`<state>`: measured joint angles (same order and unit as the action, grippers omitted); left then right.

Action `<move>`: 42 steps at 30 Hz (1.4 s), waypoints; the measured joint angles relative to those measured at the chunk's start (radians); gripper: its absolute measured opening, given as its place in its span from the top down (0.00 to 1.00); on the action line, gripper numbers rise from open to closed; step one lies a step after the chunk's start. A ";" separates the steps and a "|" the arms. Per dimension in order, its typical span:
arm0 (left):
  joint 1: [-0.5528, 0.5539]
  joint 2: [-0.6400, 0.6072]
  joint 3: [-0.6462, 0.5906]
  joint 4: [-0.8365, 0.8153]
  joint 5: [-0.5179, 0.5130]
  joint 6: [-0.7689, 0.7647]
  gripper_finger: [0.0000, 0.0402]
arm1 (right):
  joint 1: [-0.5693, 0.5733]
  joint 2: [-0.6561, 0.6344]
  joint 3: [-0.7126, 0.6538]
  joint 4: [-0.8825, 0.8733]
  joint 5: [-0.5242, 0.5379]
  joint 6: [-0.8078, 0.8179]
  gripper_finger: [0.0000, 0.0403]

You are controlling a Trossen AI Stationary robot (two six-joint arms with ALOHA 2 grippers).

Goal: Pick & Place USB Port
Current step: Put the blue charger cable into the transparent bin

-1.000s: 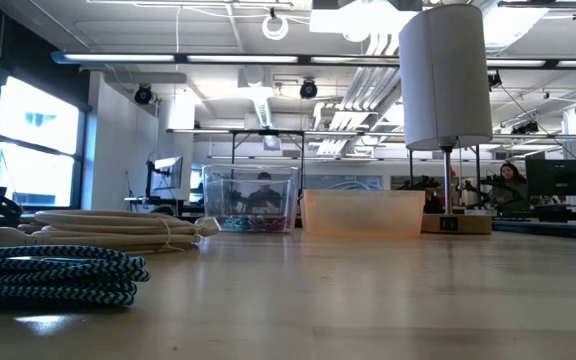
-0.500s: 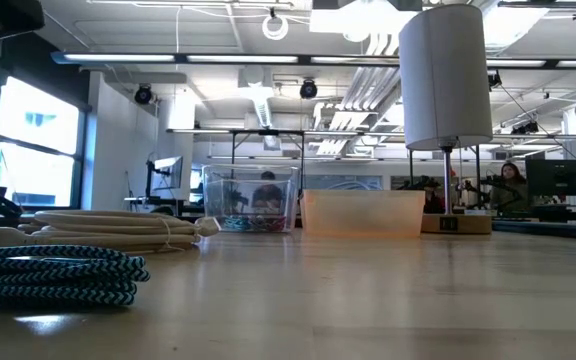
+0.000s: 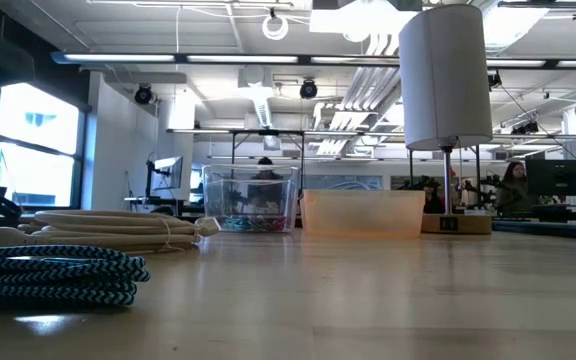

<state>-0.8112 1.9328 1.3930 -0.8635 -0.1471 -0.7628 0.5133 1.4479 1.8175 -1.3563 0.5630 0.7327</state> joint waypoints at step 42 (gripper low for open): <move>0.460 -0.125 0.775 -0.705 -0.475 0.749 0.98 | 0.079 -0.072 0.000 -0.213 0.084 -0.184 0.62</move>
<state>-0.3508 1.8075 2.1679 -1.5684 -0.6225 -0.0138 0.5928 1.3755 1.8175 -1.5688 0.6468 0.5486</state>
